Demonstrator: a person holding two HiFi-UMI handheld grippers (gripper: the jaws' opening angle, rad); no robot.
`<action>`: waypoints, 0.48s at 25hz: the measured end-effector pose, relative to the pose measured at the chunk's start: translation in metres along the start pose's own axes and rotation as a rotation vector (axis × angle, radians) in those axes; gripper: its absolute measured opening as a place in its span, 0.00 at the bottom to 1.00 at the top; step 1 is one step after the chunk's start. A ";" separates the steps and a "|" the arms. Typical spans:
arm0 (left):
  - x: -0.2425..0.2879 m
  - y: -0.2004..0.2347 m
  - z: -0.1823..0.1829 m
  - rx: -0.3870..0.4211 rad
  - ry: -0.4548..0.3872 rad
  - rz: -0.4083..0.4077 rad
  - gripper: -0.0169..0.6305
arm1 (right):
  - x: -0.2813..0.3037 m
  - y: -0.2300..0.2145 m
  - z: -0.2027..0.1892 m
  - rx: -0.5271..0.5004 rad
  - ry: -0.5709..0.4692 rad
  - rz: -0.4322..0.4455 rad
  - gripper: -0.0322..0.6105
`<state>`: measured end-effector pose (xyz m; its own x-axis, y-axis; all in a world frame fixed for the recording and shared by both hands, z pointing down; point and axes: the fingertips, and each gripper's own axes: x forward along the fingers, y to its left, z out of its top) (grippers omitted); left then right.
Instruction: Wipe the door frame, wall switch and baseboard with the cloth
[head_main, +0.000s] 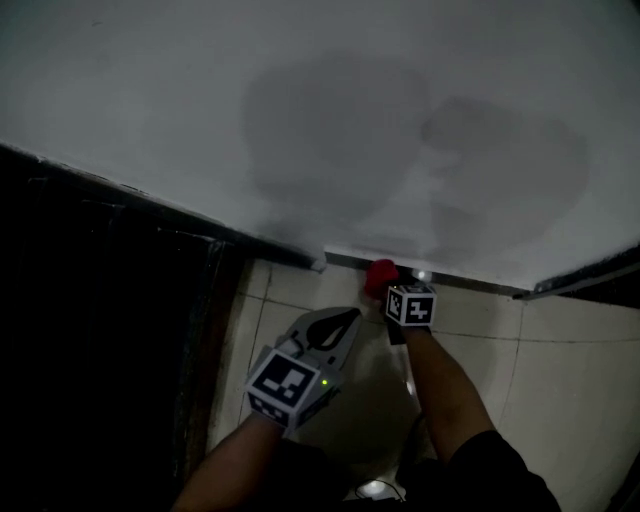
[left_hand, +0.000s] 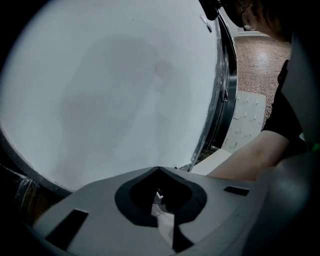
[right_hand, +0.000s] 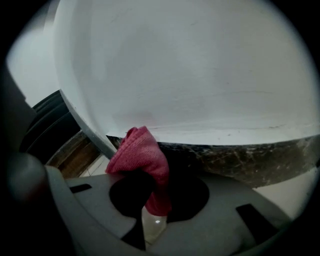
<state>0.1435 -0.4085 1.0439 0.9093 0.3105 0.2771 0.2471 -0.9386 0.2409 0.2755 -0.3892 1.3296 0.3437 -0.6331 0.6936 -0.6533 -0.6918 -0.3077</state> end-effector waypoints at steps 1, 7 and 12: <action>0.004 -0.004 0.000 0.003 0.006 -0.006 0.01 | -0.003 -0.007 0.001 0.018 -0.004 -0.006 0.14; 0.018 -0.018 0.000 0.043 0.018 -0.020 0.01 | -0.016 -0.032 -0.011 -0.058 0.056 -0.004 0.15; 0.037 -0.029 -0.007 0.055 0.080 0.010 0.01 | -0.025 -0.048 -0.009 -0.069 0.051 -0.010 0.15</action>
<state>0.1675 -0.3682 1.0541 0.8828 0.3098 0.3530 0.2581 -0.9479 0.1865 0.2920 -0.3369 1.3325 0.3173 -0.6064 0.7291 -0.6955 -0.6715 -0.2559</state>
